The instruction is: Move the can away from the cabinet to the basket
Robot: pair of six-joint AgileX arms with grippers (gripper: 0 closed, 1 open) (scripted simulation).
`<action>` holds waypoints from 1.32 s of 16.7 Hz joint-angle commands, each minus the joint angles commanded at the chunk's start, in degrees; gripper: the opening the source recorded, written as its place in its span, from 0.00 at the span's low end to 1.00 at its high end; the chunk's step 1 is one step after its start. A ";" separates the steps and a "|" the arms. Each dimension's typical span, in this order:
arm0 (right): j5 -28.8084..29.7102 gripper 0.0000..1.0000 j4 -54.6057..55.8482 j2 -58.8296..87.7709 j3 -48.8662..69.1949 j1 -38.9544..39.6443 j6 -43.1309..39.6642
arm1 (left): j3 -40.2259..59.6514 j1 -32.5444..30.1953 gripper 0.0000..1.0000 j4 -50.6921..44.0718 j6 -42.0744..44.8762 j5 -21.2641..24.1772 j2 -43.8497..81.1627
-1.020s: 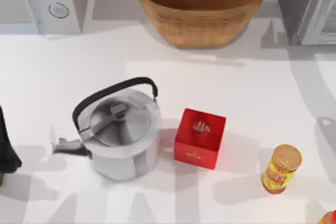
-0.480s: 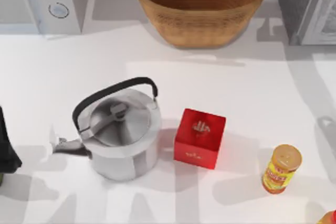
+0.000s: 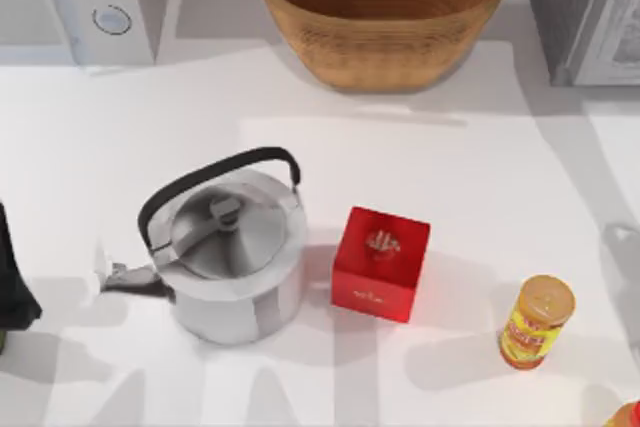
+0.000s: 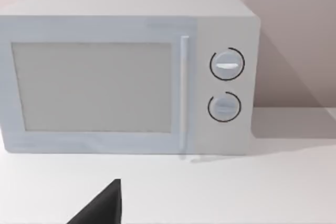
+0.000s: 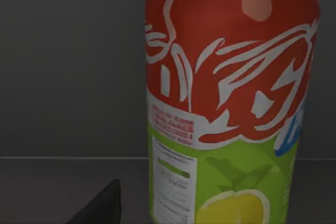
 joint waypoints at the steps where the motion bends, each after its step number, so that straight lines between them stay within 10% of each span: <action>1: 0.33 1.00 0.40 1.82 1.61 0.27 -0.02 | 0.00 0.00 1.00 0.00 0.00 0.00 0.00; 22: -1.11 1.00 -2.94 19.06 23.03 -1.52 -0.11 | 0.00 0.00 1.00 0.00 0.00 0.00 0.00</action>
